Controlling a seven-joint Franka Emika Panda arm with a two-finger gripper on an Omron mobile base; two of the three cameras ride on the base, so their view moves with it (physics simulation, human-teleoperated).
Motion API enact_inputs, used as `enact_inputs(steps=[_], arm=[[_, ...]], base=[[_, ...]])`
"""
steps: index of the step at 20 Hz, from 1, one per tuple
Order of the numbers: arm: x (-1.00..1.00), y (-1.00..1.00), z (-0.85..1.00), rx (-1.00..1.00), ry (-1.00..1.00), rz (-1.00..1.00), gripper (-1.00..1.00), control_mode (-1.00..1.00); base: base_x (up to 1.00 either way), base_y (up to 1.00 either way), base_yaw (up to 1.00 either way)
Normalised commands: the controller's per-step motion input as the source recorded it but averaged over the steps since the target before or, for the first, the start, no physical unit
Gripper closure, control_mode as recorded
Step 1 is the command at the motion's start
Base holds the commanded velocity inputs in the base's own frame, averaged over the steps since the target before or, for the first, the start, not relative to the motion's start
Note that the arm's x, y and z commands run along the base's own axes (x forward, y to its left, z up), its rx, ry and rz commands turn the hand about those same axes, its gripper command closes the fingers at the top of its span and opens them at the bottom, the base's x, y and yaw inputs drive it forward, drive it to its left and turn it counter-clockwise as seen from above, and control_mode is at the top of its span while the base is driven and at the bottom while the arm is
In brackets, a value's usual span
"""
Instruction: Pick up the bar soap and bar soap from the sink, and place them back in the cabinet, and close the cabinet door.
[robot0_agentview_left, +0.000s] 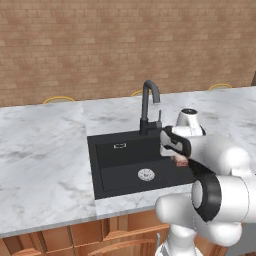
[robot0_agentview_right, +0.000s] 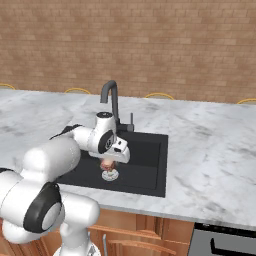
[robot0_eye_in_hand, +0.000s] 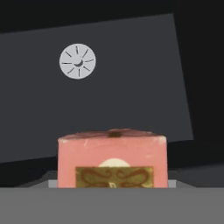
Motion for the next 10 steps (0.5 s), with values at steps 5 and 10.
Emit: enact_inputs(steps=[5,10], arm=[[-0.45,0.0,0.42,0.0,0.0,0.0,1.0,-1.0],[-0.38,0.0,0.46,0.0,0.0,0.0,1.0,-1.0]], base=[[0.0,0.0,0.0],[0.0,0.0,0.0]])
